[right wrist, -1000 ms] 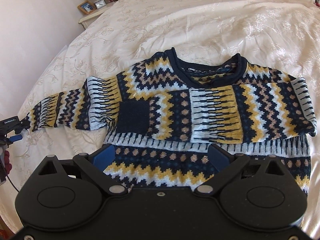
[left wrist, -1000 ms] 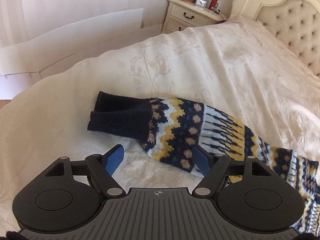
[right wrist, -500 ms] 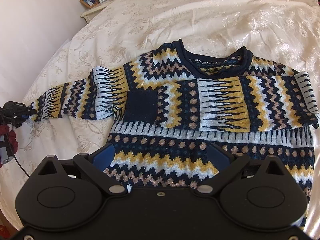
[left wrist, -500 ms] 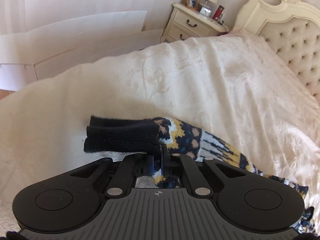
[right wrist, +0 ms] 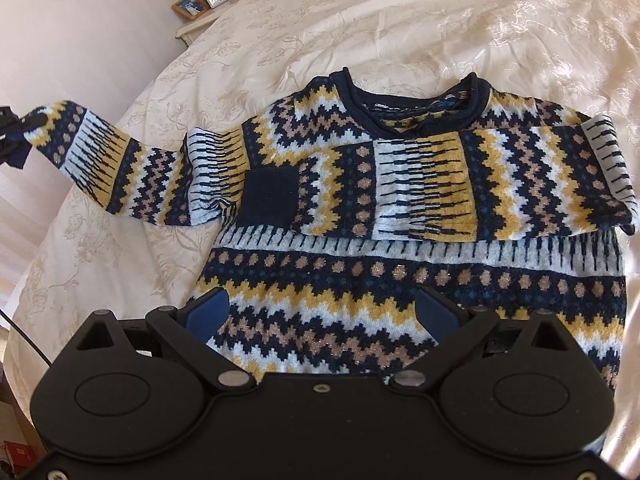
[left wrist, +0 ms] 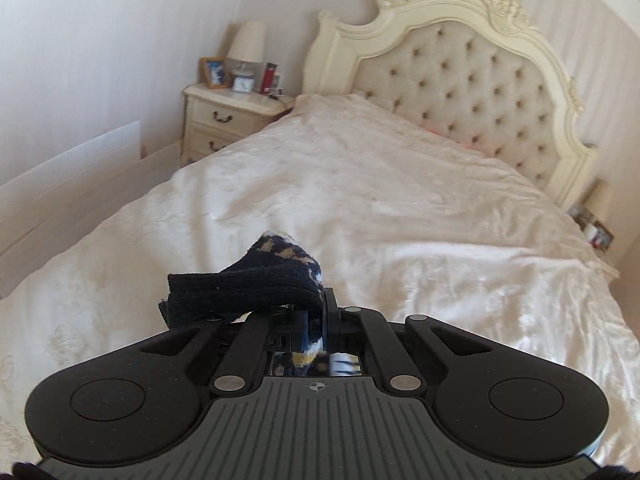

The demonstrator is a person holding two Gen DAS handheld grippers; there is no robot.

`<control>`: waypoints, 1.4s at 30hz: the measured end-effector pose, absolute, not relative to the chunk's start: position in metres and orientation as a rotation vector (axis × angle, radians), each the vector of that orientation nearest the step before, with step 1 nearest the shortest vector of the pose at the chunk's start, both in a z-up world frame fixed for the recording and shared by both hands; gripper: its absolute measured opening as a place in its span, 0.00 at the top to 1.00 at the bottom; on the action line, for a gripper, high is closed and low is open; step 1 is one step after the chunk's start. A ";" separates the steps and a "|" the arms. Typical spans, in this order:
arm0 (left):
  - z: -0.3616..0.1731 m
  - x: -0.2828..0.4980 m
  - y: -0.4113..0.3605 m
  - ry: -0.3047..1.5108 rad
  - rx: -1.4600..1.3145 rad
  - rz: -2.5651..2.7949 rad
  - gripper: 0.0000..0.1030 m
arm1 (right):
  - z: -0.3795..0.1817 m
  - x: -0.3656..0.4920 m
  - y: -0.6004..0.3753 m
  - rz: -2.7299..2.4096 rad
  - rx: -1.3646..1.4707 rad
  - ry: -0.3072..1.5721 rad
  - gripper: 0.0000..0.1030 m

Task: Fold small clothes
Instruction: 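Lay the sleeve across the sweater body and open the left tool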

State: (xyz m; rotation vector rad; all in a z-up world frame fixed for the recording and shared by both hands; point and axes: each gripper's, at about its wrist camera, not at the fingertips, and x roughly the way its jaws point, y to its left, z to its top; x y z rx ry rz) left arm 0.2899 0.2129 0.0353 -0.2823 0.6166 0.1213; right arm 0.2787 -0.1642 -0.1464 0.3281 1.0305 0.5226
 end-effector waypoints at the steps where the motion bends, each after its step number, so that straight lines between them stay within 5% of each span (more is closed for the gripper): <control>1: 0.037 0.294 0.195 0.614 -0.274 0.100 0.95 | -0.147 0.279 -0.172 0.523 0.337 1.028 0.03; 18: -0.080 0.349 -0.064 0.871 -0.138 -0.246 0.92 | -0.175 0.272 -0.291 0.400 0.447 1.030 0.03; 19: -0.085 0.351 -0.068 0.885 -0.137 -0.262 0.90 | -0.176 0.272 -0.293 0.393 0.451 1.031 0.03; 23: -0.083 0.341 -0.093 0.888 -0.132 -0.337 0.55 | -0.180 0.270 -0.298 0.370 0.468 1.037 0.03; 27: -0.070 0.331 -0.107 0.837 -0.074 -0.439 0.35 | -0.184 0.270 -0.298 0.358 0.479 1.044 0.03; 35: -0.063 0.307 -0.074 0.783 -0.018 -0.424 0.33 | -0.179 0.274 -0.284 0.349 0.454 1.029 0.03; 42: -0.108 0.294 0.010 0.939 -0.041 -0.193 0.33 | -0.168 0.291 -0.260 0.365 0.356 0.997 0.03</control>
